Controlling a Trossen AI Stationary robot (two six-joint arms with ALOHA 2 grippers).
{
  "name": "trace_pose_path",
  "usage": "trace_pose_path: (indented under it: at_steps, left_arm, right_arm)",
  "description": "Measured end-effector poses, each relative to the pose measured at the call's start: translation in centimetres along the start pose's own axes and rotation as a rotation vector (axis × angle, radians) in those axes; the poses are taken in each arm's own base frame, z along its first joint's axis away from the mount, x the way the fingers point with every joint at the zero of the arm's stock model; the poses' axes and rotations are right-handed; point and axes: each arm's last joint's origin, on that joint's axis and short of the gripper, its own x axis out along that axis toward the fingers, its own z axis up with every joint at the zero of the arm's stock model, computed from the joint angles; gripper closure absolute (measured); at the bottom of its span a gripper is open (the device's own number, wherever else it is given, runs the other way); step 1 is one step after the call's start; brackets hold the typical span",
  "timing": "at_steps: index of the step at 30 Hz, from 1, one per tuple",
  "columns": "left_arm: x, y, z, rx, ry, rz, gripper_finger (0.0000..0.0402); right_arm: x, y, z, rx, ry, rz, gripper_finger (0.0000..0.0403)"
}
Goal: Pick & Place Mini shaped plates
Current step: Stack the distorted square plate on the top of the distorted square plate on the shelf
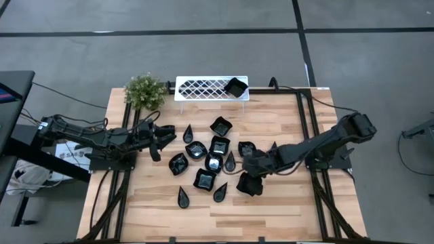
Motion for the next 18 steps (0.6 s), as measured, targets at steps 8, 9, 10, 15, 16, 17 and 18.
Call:
trace_pose_path:
  at_steps: [8, 9, 10, 15, 16, 17, 18]
  left_arm:
    - [0.0, 0.0, 0.0, 0.000, 0.000, 0.000, 0.0247]
    - [0.0, 0.0, 0.0, 0.000, 0.000, 0.000, 0.0247]
    - [0.0, 0.0, 0.0, 0.000, 0.000, 0.000, 0.0247]
    - [0.0, 0.0, 0.0, 0.000, 0.000, 0.000, 0.0247]
    - [0.0, 0.0, 0.0, 0.000, 0.000, 0.000, 0.0247]
    - [0.0, 0.0, 0.0, 0.000, 0.000, 0.000, 0.0247]
    - [0.0, 0.0, 0.0, 0.000, 0.000, 0.000, 0.0247]
  right_arm:
    - [1.8, -0.2, -0.3, 0.042, 0.046, -0.035, 0.0214]
    - [1.8, -0.2, -0.2, 0.045, 0.043, -0.034, 0.0216]
    - [1.8, -0.2, -0.2, 0.045, 0.043, -0.034, 0.0218]
    - [1.8, -0.4, -0.2, 0.049, 0.051, -0.043, 0.0235]
    - [1.8, -0.4, -0.2, 0.049, 0.051, -0.043, 0.0238]
    - [1.8, -0.4, -0.2, 0.050, 0.050, -0.043, 0.0241]
    - [1.8, -0.4, -0.2, 0.050, 0.050, -0.043, 0.0244]
